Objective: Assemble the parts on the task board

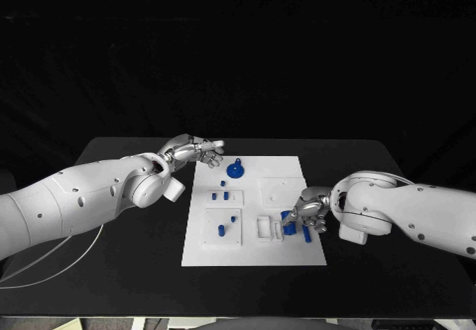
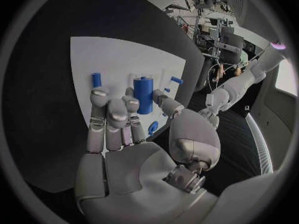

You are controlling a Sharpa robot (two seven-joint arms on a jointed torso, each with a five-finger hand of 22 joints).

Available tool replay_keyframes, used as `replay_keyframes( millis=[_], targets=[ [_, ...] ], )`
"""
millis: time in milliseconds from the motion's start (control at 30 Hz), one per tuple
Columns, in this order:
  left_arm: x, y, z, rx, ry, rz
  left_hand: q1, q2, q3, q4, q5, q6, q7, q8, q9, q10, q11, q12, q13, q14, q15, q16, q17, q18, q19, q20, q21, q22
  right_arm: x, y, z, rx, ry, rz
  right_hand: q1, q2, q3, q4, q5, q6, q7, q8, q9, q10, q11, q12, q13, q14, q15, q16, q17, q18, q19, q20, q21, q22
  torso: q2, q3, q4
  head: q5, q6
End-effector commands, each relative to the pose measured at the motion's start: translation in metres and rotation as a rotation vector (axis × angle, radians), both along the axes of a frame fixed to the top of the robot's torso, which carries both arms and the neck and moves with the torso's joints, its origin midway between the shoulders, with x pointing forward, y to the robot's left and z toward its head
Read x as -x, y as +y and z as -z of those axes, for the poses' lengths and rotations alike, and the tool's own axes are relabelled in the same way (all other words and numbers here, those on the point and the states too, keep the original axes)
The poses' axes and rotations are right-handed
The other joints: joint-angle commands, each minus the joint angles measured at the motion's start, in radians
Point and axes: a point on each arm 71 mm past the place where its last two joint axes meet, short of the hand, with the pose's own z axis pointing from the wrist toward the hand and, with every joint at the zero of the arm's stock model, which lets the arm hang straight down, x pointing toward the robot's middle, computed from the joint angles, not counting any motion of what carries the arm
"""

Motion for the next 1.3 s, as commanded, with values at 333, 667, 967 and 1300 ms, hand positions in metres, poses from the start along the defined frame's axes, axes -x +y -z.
replay_keyframes(
  millis=[333, 667, 967, 1300],
  targets=[
    [0.001, -0.005, 0.000, 0.014, 0.005, 0.024, 0.011, 0.001, -0.007, 0.000, -0.004, -0.006, -0.001, 0.003, 0.000, -0.005, 0.002, 0.002, -0.002, -0.003, 0.000, -0.006, 0.001, 0.020, 0.000, 0.001, -0.005, 0.002, -0.007, 0.028, 0.003, -0.026, 0.040, -0.022, -0.018, -0.001, -0.002, -0.004, 0.003, 0.026, 0.017, -0.001, 0.010, 0.007, 0.002, -0.002, -0.001, 0.000, -0.007, -0.004, 0.002, 0.052, 0.001, 0.004, 0.007, 0.016, 0.001, -0.0004, 0.0011, 0.003, 0.000],
    [0.001, -0.006, 0.000, 0.014, 0.006, 0.028, 0.012, 0.003, -0.008, -0.001, -0.004, -0.006, -0.001, 0.003, 0.000, -0.005, 0.002, 0.002, -0.002, -0.003, 0.000, -0.006, 0.002, 0.020, 0.000, 0.001, -0.005, 0.002, -0.006, 0.042, 0.022, -0.004, 0.068, -0.050, -0.027, -0.002, -0.006, -0.002, 0.003, 0.025, 0.017, -0.004, 0.010, 0.005, 0.002, -0.004, -0.001, -0.001, -0.006, -0.005, 0.001, 0.052, -0.001, 0.003, 0.007, 0.016, 0.001, -0.0015, 0.0033, 0.004, -0.002],
    [0.001, -0.005, 0.000, 0.015, 0.007, 0.029, 0.012, 0.003, -0.009, -0.001, -0.004, -0.006, -0.001, 0.003, 0.000, -0.005, 0.002, 0.002, -0.002, -0.003, 0.000, -0.007, 0.002, 0.020, 0.000, 0.001, -0.006, 0.002, -0.006, 0.041, 0.029, 0.016, 0.070, -0.055, -0.037, -0.003, -0.009, 0.000, 0.003, 0.025, 0.018, -0.006, 0.010, 0.004, 0.003, -0.005, -0.001, -0.001, -0.006, -0.006, 0.001, 0.052, -0.002, 0.003, 0.006, 0.015, 0.001, -0.0005, 0.0007, 0.013, -0.009],
    [0.001, -0.006, 0.000, 0.015, 0.007, 0.030, 0.012, 0.004, -0.010, -0.001, -0.004, -0.007, -0.001, 0.003, 0.000, -0.005, 0.002, 0.002, -0.002, -0.003, 0.000, -0.007, 0.003, 0.020, 0.000, 0.001, -0.006, 0.002, -0.007, 0.042, 0.029, 0.013, 0.059, -0.050, -0.054, -0.012, -0.016, 0.005, 0.003, 0.025, 0.018, -0.009, 0.011, 0.003, 0.003, -0.006, 0.000, -0.002, -0.006, -0.008, 0.002, 0.052, -0.003, 0.003, 0.006, 0.015, 0.001, 0.0000, 0.0004, 0.015, -0.008]
  ],
)
